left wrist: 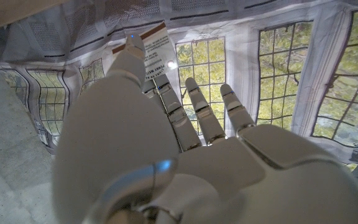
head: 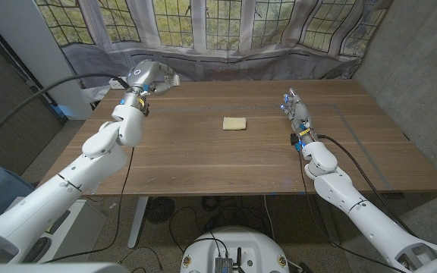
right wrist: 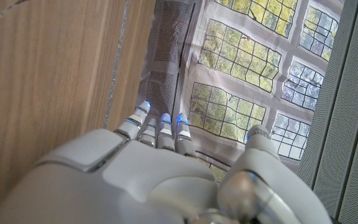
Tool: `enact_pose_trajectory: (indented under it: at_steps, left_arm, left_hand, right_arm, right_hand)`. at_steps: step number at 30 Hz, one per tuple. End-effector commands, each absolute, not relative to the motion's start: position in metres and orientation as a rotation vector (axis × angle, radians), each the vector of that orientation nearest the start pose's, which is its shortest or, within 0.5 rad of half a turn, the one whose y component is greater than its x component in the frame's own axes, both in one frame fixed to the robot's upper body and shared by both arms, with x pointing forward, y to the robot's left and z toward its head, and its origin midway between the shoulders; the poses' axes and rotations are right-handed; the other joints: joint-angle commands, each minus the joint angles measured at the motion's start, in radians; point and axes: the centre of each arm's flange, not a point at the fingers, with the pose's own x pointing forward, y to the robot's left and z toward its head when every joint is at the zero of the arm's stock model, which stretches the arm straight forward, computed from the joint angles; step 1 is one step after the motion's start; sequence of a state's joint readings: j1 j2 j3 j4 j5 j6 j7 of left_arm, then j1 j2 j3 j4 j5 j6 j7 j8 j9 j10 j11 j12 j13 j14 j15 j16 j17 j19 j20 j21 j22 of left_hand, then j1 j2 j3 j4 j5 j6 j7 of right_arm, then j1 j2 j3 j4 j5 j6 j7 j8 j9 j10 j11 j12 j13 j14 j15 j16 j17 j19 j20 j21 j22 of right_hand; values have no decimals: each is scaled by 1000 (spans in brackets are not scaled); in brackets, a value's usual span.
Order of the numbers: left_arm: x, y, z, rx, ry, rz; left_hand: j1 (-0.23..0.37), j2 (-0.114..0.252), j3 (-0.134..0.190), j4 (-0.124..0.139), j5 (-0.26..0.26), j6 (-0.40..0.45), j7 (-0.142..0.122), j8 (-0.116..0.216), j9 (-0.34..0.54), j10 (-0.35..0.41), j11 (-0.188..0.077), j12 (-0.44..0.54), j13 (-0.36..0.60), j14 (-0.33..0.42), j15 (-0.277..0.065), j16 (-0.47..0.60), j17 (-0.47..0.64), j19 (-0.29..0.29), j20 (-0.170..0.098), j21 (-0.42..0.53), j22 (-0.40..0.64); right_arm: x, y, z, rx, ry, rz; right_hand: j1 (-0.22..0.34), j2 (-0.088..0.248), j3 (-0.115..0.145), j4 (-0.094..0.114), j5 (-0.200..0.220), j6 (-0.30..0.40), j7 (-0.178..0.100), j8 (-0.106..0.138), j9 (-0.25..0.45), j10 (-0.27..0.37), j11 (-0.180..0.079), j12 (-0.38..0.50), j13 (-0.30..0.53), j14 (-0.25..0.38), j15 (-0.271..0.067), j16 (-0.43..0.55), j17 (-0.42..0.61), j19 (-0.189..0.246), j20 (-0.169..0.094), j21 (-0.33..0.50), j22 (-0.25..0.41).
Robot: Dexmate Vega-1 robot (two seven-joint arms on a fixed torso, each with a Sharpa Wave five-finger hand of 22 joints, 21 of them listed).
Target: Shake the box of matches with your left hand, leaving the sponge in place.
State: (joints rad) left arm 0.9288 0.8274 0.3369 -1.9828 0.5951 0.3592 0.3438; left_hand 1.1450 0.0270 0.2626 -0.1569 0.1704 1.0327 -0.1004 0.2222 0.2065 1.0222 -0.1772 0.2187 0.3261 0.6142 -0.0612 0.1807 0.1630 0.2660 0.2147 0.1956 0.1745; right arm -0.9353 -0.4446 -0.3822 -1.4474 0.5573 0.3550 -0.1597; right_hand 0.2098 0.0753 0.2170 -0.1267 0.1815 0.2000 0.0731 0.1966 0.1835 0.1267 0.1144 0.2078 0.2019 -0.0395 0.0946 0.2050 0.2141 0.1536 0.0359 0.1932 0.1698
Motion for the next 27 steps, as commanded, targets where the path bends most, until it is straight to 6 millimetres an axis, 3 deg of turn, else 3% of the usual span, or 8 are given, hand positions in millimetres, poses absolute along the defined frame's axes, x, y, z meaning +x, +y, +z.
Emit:
enact_pose_trajectory:
  at_steps: [1, 15, 27]
  left_arm:
    - [537, 302, 106, 1256, -754, 528]
    - [553, 310, 106, 1290, -674, 515]
    - [579, 313, 105, 1310, -589, 468]
  left_hand:
    - [-18, 50, 9, 4, 8, -1, 1, -3, 5, 11, -15, 0, 4, -6, -51, 1, 3, -6, 2, -2, 2]
    - [-14, 50, 9, 2, 8, -3, 4, -3, 5, 8, -16, -1, 7, -10, -50, 3, 5, -11, 2, -3, 3]
    - [-12, 52, 8, 2, 8, -3, 5, -4, 5, 7, -15, -1, 8, -12, -49, 5, 5, -13, 2, -3, 3]
  right_arm:
    - [624, -243, -34, 103, -684, 139]
    - [624, -243, -33, 100, -682, 142]
    - [624, -243, -33, 96, -676, 142]
  right_hand:
    - [-3, 4, 0, -4, -2, 3, 3, -2, 5, 8, 0, -1, 3, 2, -3, 7, 2, 6, -4, 4, 4]
    - [-3, 4, 0, -4, -2, 3, 2, -1, 4, 8, 0, -1, 3, 2, -2, 7, 2, 5, -5, 4, 4]
    - [-4, 4, -1, -4, -2, 3, 4, -2, 4, 9, 2, 0, 3, 2, -2, 7, 2, 6, -5, 4, 4]
